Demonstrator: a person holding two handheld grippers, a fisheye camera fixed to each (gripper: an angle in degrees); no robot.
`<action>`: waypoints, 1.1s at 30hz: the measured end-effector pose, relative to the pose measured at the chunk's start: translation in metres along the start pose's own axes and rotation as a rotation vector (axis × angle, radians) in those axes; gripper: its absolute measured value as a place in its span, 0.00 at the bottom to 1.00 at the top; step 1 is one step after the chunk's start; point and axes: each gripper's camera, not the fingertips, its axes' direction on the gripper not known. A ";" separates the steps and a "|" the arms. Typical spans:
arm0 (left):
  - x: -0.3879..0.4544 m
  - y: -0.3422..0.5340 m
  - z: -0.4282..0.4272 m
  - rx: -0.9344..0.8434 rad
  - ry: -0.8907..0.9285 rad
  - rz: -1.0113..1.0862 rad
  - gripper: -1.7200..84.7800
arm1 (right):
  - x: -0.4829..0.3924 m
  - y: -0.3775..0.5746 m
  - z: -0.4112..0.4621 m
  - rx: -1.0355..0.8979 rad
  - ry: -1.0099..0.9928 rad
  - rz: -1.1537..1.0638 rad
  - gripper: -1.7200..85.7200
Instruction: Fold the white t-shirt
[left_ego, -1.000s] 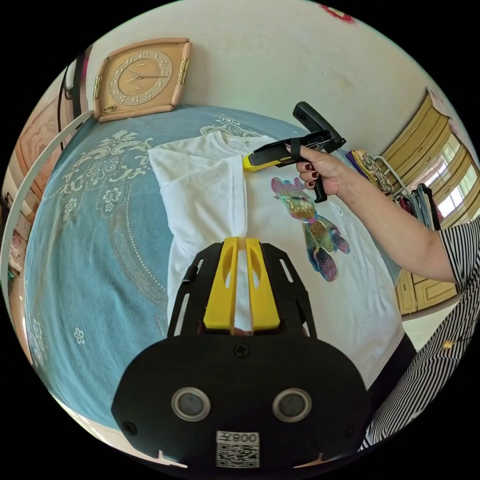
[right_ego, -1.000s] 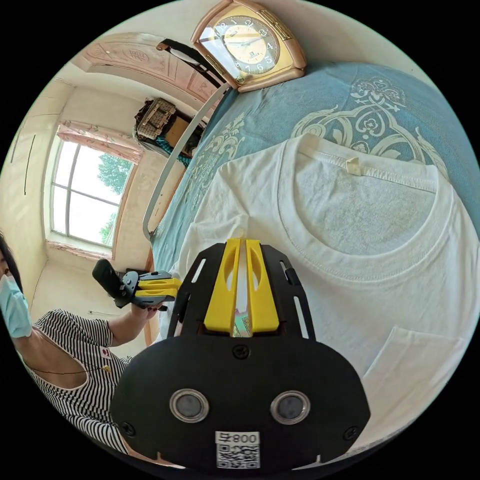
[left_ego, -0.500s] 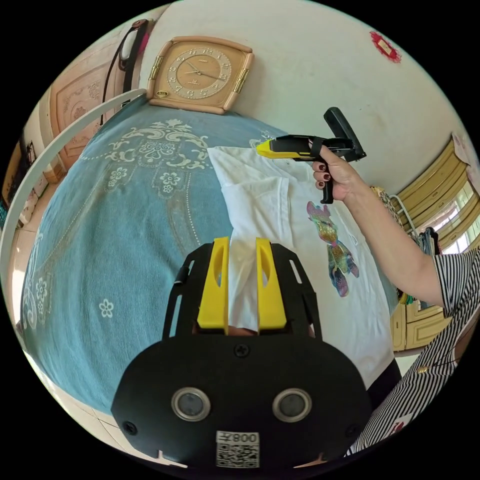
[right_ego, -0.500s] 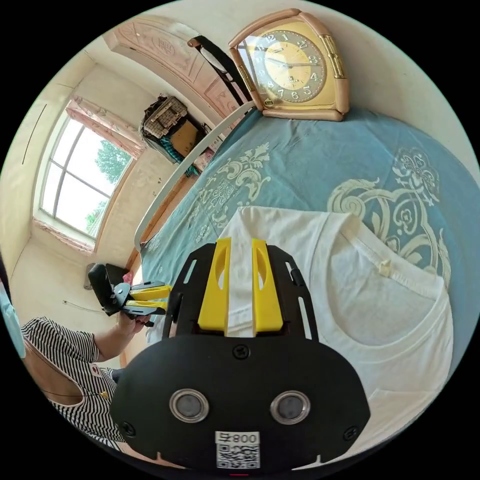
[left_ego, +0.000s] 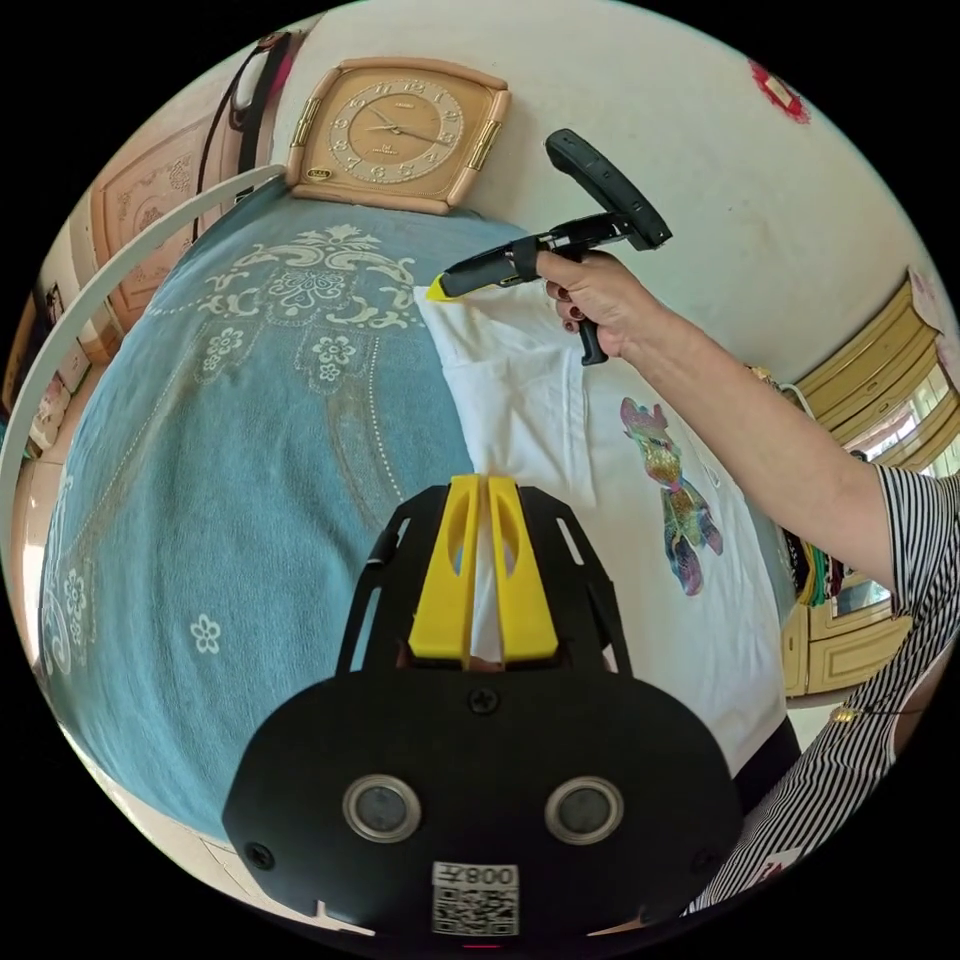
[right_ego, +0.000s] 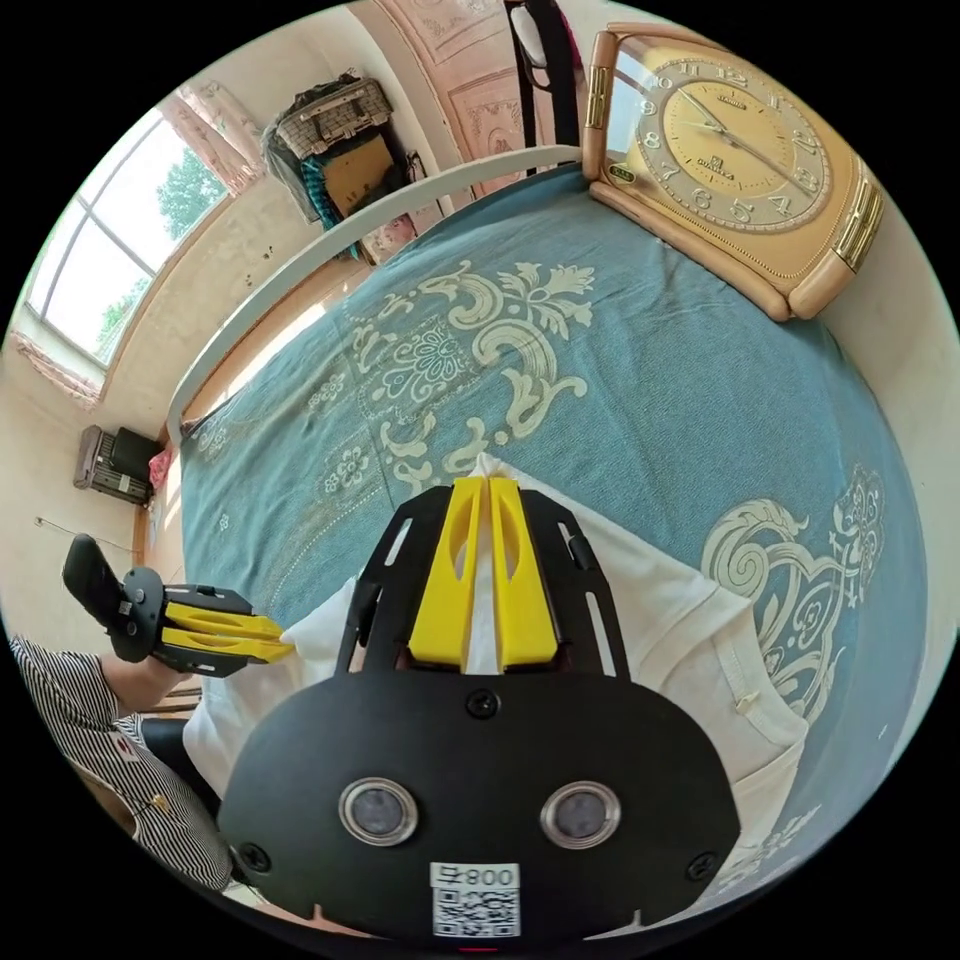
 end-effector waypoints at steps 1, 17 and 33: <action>-0.003 0.002 -0.002 0.018 0.012 -0.011 0.04 | -0.002 0.001 -0.003 0.012 -0.002 -0.006 0.04; -0.034 0.020 0.015 0.047 0.071 -0.099 0.04 | -0.003 0.020 -0.007 0.153 -0.153 0.115 0.03; 0.005 0.011 0.034 0.009 -0.126 0.055 0.02 | -0.106 0.112 0.015 0.045 -0.099 -0.039 0.02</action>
